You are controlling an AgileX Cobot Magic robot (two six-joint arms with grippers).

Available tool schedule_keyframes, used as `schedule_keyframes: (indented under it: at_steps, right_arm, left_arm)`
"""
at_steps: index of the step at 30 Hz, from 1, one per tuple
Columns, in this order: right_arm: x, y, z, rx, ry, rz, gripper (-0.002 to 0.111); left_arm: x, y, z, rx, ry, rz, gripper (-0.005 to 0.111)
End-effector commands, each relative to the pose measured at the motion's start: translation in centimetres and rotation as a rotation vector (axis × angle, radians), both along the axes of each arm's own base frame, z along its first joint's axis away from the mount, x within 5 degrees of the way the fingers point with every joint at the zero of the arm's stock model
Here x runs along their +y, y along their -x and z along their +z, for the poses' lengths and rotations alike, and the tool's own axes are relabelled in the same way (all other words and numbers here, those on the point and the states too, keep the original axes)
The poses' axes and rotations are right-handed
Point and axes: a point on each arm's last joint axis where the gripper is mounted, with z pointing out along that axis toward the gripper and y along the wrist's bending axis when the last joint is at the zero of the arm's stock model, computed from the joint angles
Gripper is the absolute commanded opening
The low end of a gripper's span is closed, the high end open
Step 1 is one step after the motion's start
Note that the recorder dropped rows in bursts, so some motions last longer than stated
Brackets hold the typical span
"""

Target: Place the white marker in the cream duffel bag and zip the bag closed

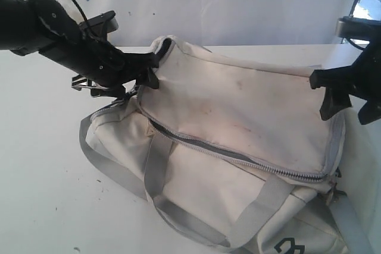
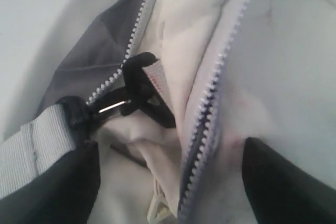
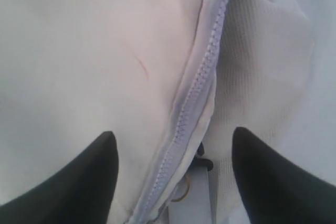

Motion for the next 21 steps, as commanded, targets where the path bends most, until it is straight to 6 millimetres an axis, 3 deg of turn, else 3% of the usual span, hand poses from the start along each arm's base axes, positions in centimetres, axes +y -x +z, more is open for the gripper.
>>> schedule_keyframes:
  at_steps: [1,8,12,14,21]
  right_arm:
    - [-0.2,-0.7,-0.8,-0.024,0.01,0.004,0.058]
    - [-0.6,-1.4,-1.9,-0.009,0.06,0.01,0.058]
    - [-0.7,-2.2,-2.9,-0.023,0.07,-0.006,0.056]
    - [-0.3,-2.5,-3.5,-0.014,0.032,-0.015,0.049]
    - [0.1,-2.9,-4.1,-0.014,-0.002,0.025,0.005]
  left_arm:
    - [-0.6,-1.3,-0.7,-0.023,0.005,0.01,0.085]
    - [-1.0,-2.1,-1.6,-0.005,0.016,0.017,0.084]
    - [-1.0,-2.2,-1.4,-0.015,0.022,0.023,0.074]
    - [-1.0,-2.4,-1.3,-0.03,0.024,0.032,0.063]
    - [-1.0,-2.9,-1.0,-0.073,0.06,0.076,0.021]
